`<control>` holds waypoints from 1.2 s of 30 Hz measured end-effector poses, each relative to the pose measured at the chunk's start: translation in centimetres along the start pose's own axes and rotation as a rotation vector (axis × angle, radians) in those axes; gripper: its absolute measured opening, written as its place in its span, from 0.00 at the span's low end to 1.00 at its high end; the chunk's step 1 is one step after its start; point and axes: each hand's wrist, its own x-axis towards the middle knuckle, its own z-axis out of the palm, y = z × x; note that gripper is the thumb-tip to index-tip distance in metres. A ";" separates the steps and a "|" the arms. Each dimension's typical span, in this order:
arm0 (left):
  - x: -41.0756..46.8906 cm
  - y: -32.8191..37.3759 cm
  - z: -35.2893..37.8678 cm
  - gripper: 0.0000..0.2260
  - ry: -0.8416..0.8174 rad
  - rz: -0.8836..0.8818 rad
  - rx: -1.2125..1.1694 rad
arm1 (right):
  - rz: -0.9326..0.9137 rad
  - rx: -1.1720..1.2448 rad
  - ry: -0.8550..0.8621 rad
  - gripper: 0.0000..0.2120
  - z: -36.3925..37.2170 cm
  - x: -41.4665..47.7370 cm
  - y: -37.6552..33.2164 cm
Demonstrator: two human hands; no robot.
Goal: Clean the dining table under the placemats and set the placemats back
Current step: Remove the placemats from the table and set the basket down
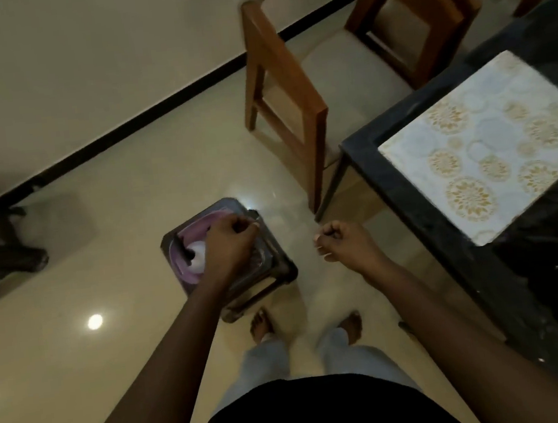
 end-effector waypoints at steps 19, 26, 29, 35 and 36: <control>10.9 -23.5 -9.4 0.08 0.164 -0.712 -0.450 | 0.152 -0.281 -0.068 0.18 22.1 17.1 -0.8; 12.5 -25.1 -8.3 0.09 0.149 -0.781 -0.495 | 0.212 -0.270 -0.064 0.12 23.5 18.9 0.4; 12.2 -23.9 -8.8 0.12 0.142 -0.740 -0.486 | 0.225 -0.225 -0.033 0.09 22.8 17.9 0.4; 10.5 -17.9 -8.5 0.08 0.054 -0.572 -0.409 | 0.215 -0.039 0.085 0.07 16.6 11.2 -0.5; 10.1 -16.2 -8.2 0.07 0.035 -0.549 -0.404 | 0.207 -0.004 0.109 0.07 14.9 9.5 -0.5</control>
